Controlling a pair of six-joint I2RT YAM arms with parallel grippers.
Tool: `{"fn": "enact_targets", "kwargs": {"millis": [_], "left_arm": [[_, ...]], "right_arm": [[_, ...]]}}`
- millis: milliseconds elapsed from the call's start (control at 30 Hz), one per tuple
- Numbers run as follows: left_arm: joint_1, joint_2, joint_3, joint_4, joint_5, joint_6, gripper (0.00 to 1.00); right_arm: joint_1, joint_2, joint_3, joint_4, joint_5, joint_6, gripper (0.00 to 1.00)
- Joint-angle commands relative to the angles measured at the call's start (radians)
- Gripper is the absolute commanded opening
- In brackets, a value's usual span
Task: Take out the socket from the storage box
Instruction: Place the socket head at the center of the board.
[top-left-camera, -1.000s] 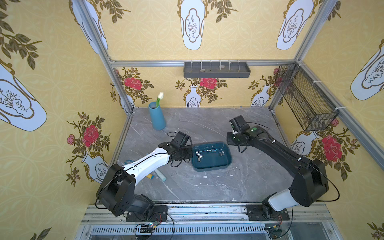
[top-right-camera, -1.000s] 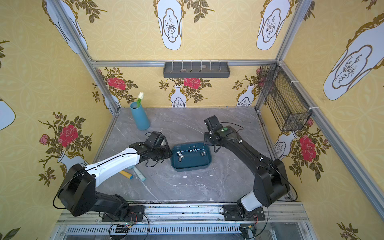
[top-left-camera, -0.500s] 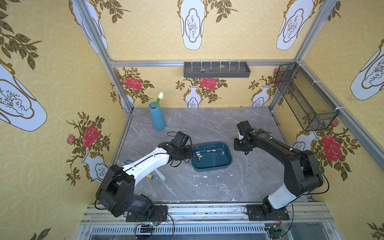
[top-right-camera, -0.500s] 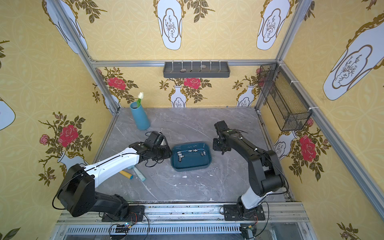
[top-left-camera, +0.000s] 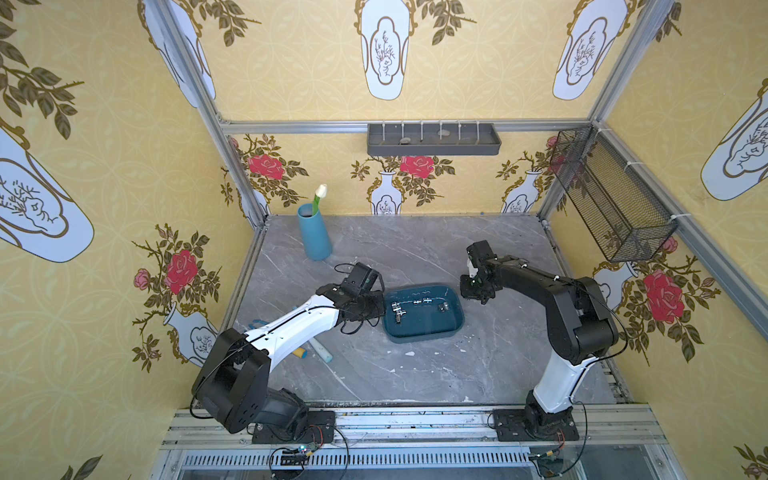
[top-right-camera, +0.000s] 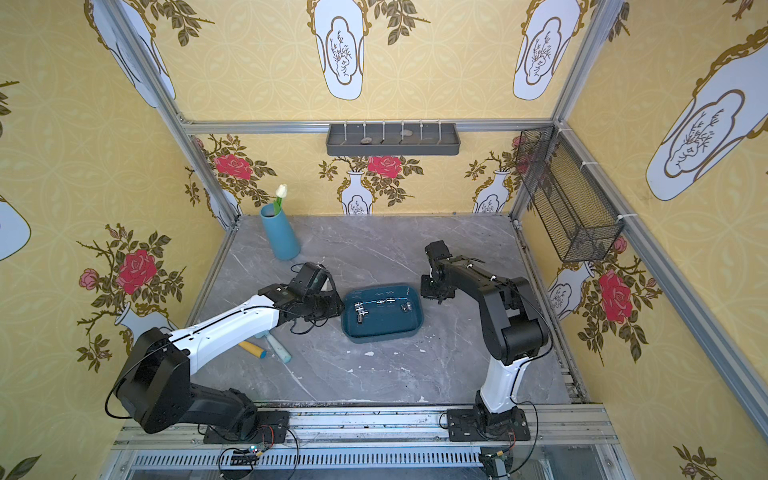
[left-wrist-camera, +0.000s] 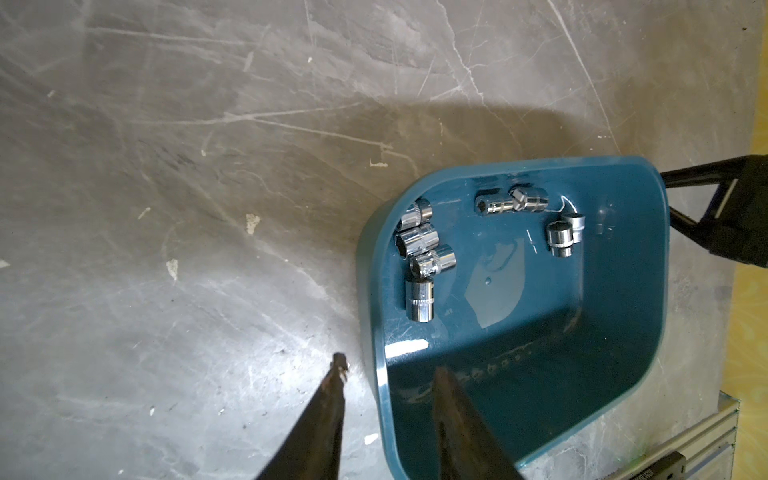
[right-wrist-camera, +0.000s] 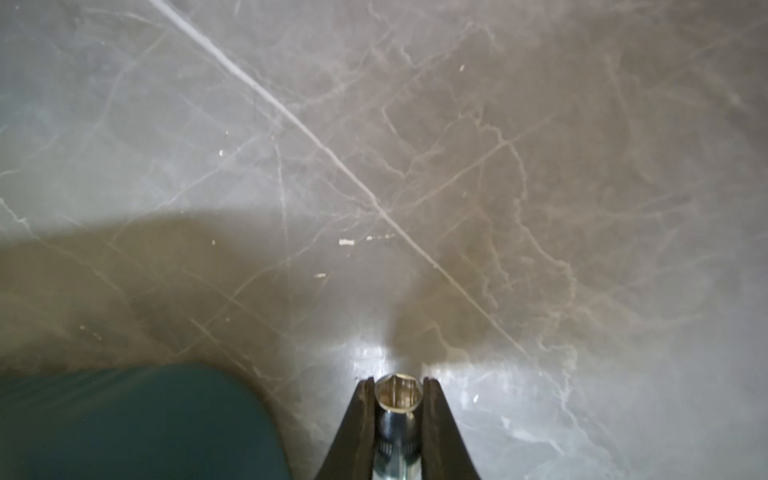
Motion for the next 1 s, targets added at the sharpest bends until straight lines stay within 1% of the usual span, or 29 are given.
{"fn": "enact_targets", "kwargs": {"millis": [0,67,200,333,500,700,967], "left_arm": [[0.001,0.006,-0.004,0.0,-0.007,0.007,0.41],[0.001,0.006,-0.002,-0.002,-0.011,0.007,0.41],[0.002,0.001,-0.001,-0.006,-0.016,0.007,0.41],[0.001,-0.005,0.0,-0.011,-0.023,0.007,0.42],[0.001,-0.002,0.007,-0.012,-0.021,0.007,0.42],[0.001,0.004,0.023,-0.017,-0.02,0.013,0.42],[0.001,0.016,0.061,-0.028,-0.018,0.031,0.42]], "right_arm": [[0.0,0.014,0.006,0.025,0.002,-0.006,0.17],[0.0,0.023,0.007,0.028,0.006,-0.001,0.2],[0.0,0.031,0.003,0.038,0.004,0.004,0.21],[0.0,0.03,0.001,0.038,0.006,0.005,0.27],[-0.002,0.017,0.008,0.024,0.019,0.007,0.42],[-0.01,-0.036,0.014,-0.003,0.027,0.007,0.44],[-0.024,-0.09,0.016,-0.025,0.002,0.004,0.45]]}}
